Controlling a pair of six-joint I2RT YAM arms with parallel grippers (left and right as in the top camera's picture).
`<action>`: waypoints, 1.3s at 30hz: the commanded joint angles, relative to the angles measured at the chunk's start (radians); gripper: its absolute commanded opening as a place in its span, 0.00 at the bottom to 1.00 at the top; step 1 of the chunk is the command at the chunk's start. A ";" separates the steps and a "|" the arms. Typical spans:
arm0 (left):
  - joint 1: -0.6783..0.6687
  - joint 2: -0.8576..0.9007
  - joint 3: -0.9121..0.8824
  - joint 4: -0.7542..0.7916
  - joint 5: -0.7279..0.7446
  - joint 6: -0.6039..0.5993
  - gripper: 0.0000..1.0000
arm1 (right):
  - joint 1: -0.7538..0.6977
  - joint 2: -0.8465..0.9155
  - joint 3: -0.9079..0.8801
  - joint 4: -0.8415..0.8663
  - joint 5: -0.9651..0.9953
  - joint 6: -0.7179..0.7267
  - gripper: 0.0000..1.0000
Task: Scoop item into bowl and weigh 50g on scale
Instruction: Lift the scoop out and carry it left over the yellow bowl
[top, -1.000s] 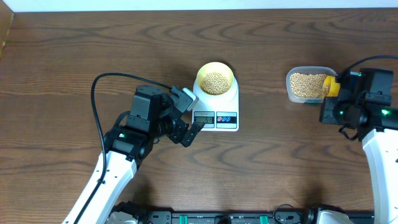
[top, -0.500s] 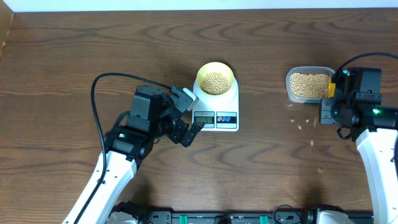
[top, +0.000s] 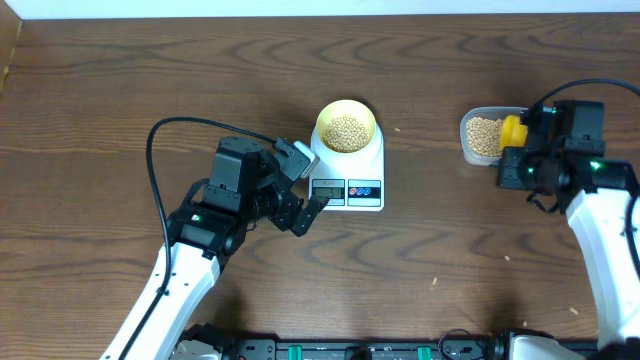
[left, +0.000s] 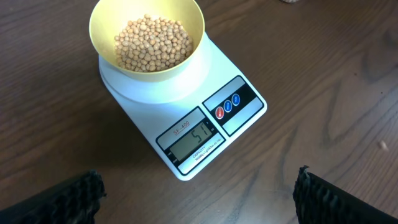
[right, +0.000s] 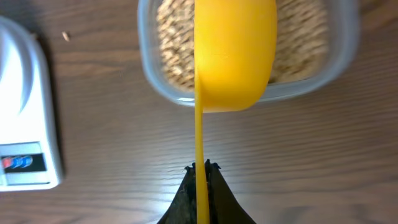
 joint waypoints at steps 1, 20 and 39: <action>0.003 0.006 -0.011 -0.003 0.010 0.020 1.00 | 0.006 0.047 0.003 0.010 -0.169 0.071 0.01; 0.003 0.006 -0.011 -0.003 0.010 0.020 1.00 | 0.018 0.078 0.003 0.392 -0.529 0.183 0.01; 0.003 0.006 -0.011 -0.003 0.010 0.020 1.00 | 0.219 0.272 0.003 0.650 -0.599 0.331 0.01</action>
